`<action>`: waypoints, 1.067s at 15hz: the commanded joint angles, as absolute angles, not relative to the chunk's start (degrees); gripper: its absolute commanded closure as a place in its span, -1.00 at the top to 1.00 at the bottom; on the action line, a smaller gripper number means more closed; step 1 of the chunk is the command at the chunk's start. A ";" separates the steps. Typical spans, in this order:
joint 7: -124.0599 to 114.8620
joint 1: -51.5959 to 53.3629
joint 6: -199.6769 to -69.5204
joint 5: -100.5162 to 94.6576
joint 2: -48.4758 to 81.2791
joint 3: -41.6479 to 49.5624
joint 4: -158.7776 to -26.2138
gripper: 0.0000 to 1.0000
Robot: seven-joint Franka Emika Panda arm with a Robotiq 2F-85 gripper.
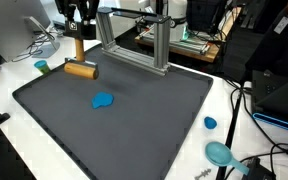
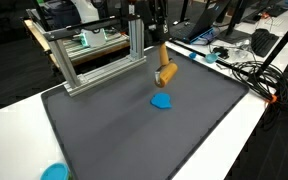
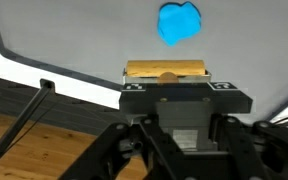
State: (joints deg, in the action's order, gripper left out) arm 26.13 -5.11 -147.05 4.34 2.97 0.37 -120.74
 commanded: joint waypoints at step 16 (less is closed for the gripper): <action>8.82 -4.79 -117.87 -9.66 -19.11 -1.09 -130.64 -0.56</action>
